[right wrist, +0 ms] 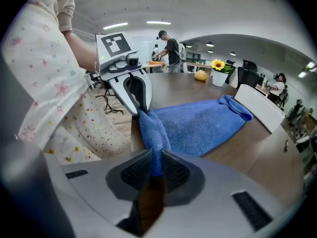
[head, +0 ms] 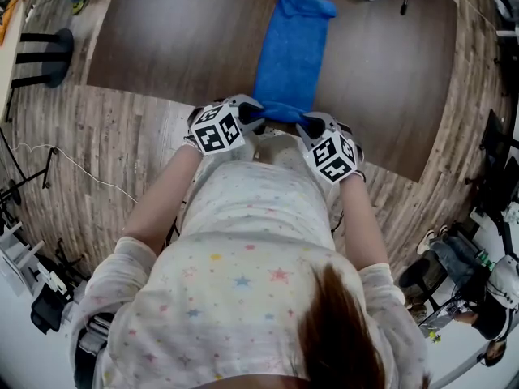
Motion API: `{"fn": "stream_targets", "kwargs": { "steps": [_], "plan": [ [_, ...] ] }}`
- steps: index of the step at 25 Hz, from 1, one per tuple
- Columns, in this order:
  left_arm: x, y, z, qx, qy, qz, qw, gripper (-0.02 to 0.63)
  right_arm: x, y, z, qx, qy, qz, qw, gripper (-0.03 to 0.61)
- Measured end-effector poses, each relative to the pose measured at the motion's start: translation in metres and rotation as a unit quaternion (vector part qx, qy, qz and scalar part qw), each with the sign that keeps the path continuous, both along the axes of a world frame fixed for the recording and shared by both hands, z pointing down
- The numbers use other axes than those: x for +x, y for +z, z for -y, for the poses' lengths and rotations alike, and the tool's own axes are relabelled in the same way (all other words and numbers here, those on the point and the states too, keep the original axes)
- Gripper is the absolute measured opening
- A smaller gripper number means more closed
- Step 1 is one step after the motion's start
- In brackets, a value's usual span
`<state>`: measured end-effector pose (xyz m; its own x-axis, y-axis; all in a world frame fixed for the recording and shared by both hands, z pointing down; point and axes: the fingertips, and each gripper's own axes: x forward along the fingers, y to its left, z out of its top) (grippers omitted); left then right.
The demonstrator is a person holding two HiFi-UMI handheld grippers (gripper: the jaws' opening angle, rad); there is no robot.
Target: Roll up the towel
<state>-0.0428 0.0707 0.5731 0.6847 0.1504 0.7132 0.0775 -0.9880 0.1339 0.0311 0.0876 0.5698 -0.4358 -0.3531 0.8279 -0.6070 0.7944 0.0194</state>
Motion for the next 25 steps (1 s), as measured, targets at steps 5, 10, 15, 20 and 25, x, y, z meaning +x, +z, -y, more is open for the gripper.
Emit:
{"fn": "stream_targets", "kwargs": {
  "steps": [5,10,15,20,25],
  "plan": [
    [-0.001,-0.001,-0.018,-0.043,-0.010,0.004,0.9990,0.052,0.000,-0.003,-0.018,-0.054,-0.027,0.035,0.998,0.057],
    [0.005,-0.009,-0.006,-0.090,-0.056,-0.012,0.9943,0.054,0.009,-0.009,0.004,-0.074,0.025,0.086,0.993,0.092],
    [0.006,-0.018,0.021,-0.081,-0.102,-0.026,0.9911,0.055,0.013,-0.016,0.025,-0.065,0.049,0.107,0.991,0.100],
    [0.010,-0.012,0.044,-0.052,-0.137,-0.029,0.9888,0.056,0.020,-0.014,0.042,-0.049,0.082,0.108,0.990,0.098],
    [0.010,-0.020,0.055,-0.011,-0.146,-0.047,0.9881,0.058,0.024,-0.008,0.052,-0.038,0.107,0.092,0.989,0.095]
  ]
}}
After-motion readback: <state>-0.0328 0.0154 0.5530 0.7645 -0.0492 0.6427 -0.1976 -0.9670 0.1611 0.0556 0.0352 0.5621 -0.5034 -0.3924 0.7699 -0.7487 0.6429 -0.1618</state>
